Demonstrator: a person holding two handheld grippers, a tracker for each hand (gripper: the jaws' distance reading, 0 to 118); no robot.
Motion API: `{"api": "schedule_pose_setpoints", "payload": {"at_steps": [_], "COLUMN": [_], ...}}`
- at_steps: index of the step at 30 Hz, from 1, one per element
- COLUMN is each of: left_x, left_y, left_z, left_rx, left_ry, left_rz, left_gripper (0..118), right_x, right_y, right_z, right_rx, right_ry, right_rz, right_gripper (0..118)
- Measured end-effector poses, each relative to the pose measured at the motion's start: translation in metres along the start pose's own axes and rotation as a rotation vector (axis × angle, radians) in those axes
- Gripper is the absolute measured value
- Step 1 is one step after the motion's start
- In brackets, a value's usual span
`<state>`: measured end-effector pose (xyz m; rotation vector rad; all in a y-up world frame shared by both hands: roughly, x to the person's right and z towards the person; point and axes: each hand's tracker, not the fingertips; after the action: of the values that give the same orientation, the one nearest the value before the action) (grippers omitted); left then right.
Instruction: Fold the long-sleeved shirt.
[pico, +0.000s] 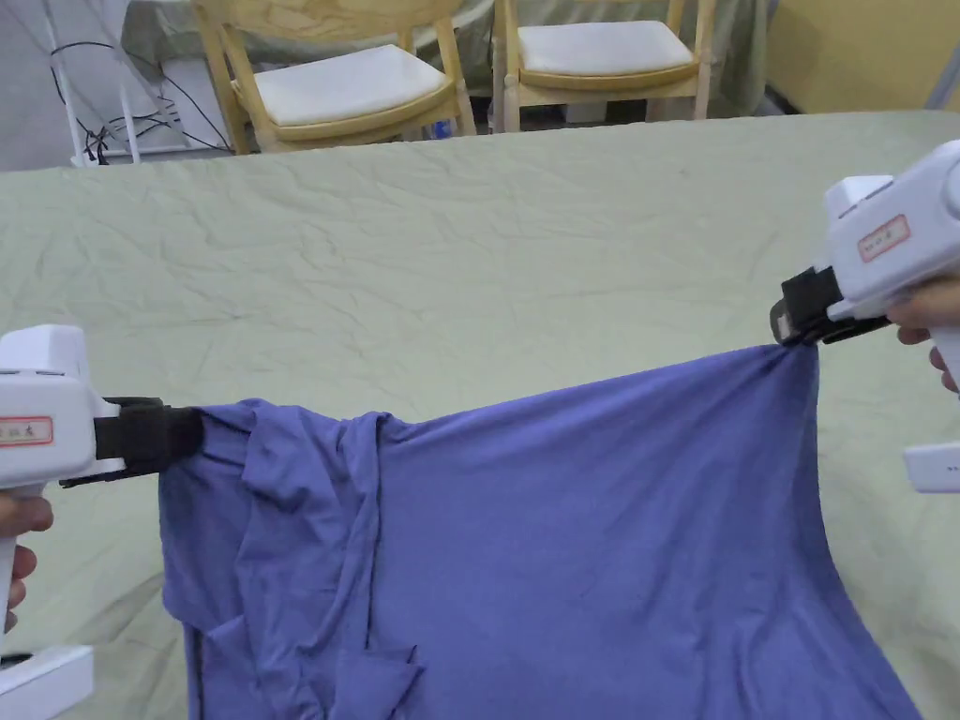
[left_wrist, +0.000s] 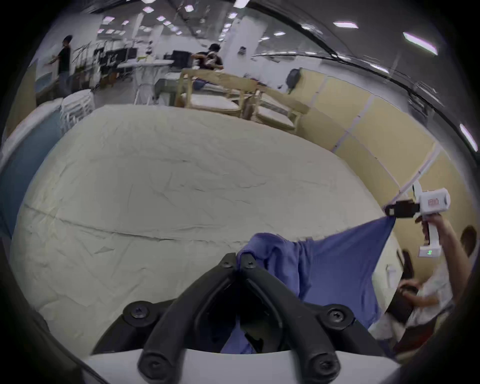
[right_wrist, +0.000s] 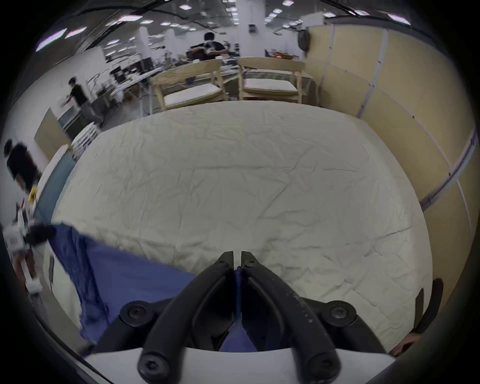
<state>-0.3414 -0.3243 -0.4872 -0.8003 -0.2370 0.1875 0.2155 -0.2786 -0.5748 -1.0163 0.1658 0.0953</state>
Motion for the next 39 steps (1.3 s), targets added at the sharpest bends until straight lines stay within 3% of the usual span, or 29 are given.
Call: {"api": "schedule_pose_setpoints", "payload": {"at_steps": [2,5,10,13,21,25,28,30,33,34,35,36,37,38,39], "left_x": [0.013,0.029,0.032,0.034,0.028,0.027,0.026,0.026,0.017,0.015,0.015,0.016,0.021,0.025,0.028], "left_y": [-0.026,-0.071,-0.142,-0.183,-0.219,-0.222,-0.243,-0.257,-0.266,-0.267,-0.266,-0.264,-0.259,-0.253,-0.247], "left_z": [0.022,0.052,0.076,0.079,0.094,0.112,0.101,0.091,0.074,0.071,0.071,0.073,0.081,0.090,0.104], "left_rx": [0.018,0.021,-0.125,-0.197,-0.248,-0.237,-0.343,-0.379,-0.409,-0.389,-0.371,-0.355,-0.316,-0.287,-0.229], "left_ry": [-0.002,-0.031,-0.055,-0.029,-0.035,-0.054,-0.044,-0.014,0.006,0.025,0.029,0.040,0.046,0.105,0.132], "left_rz": [-0.131,-0.251,-0.201,-0.287,-0.203,-0.174,-0.198,-0.194,-0.057,-0.011,0.030,0.046,0.054,0.059,0.073], "left_gripper": [0,0,0,0,0,0,0,0,0,4,18,55,92,118,117], "right_x": [-0.001,0.009,0.026,0.033,0.030,0.025,0.012,0.009,0.009,0.010,0.010,0.011,0.011,0.013,0.013], "right_y": [-0.039,-0.097,-0.192,-0.236,-0.277,-0.280,-0.291,-0.300,-0.302,-0.303,-0.303,-0.303,-0.303,-0.302,-0.299], "right_z": [0.009,0.011,0.004,-0.002,0.002,0.017,0.008,-0.001,-0.008,-0.005,-0.003,0.001,0.010,0.020,0.033], "right_rx": [-0.017,-0.082,-0.220,-0.270,-0.281,-0.256,-0.303,-0.302,-0.291,-0.285,-0.271,-0.260,-0.231,-0.221,-0.214], "right_ry": [0.015,0.034,0.038,0.052,-0.004,0.016,-0.029,-0.031,-0.045,-0.048,-0.057,-0.059,-0.108,-0.171,-0.192], "right_rz": [0.058,0.048,-0.039,-0.135,-0.115,-0.126,-0.037,-0.032,-0.063,-0.073,-0.085,-0.090,-0.092,-0.101,-0.126], "right_gripper": [6,6,6,6,6,6,6,6,7,9,13,23,46,81,118]}}
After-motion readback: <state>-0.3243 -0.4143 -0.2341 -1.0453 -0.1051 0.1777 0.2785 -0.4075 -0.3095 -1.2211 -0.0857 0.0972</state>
